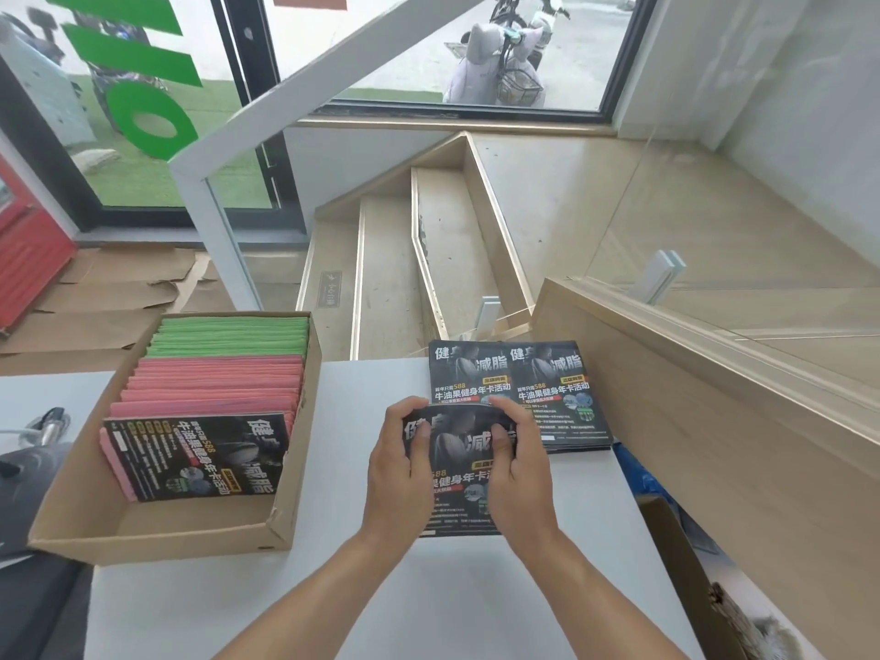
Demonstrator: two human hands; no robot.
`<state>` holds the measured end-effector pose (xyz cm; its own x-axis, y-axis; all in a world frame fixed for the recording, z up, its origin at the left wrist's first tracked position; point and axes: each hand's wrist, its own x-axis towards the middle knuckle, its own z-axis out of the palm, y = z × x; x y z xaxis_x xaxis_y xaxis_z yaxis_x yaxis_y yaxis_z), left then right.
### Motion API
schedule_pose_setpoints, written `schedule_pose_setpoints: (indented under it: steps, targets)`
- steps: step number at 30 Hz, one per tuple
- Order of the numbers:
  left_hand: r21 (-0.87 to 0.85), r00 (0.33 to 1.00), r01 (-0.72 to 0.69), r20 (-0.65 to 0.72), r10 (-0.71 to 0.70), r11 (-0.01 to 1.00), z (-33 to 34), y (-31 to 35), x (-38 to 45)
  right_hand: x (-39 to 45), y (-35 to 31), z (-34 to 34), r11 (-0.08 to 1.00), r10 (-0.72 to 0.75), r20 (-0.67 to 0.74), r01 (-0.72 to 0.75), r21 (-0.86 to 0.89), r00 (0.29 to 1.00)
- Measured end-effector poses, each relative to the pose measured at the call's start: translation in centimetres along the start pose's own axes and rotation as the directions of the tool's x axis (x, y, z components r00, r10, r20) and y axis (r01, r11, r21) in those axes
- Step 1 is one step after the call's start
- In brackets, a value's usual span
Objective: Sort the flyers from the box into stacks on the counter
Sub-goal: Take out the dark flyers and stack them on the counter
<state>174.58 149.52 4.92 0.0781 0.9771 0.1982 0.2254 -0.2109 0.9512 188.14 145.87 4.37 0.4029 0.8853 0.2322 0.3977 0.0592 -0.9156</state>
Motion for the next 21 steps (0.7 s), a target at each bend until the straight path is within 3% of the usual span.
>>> schedule_pose_setpoints:
  steps: [5,8,10,16,21]
  targets:
    - [-0.016,0.994,0.092,0.058,-0.091,0.996,1.1,1.6,5.4,6.2,-1.4,-1.5,0.99,0.141,0.116,-0.14,-0.016,0.983]
    - [-0.009,0.922,0.365,0.146,-0.36,0.931,2.0,0.9,9.8,11.6,-0.5,-1.6,0.952,0.303,0.122,-0.294,-0.087,0.945]
    - [0.059,0.858,0.472,0.2,-0.473,0.88,2.8,-0.3,11.5,14.8,0.4,-1.3,0.93,0.344,0.091,-0.327,-0.166,0.934]
    - [0.191,0.845,0.477,0.169,-0.508,0.858,5.1,-4.6,13.2,19.7,3.2,0.6,0.872,0.419,0.154,-0.35,-0.341,0.895]
    - [0.359,0.879,0.366,0.17,-0.445,0.859,5.6,-6.6,13.4,20.4,5.0,1.2,0.805,0.423,0.196,-0.268,-0.53,0.885]
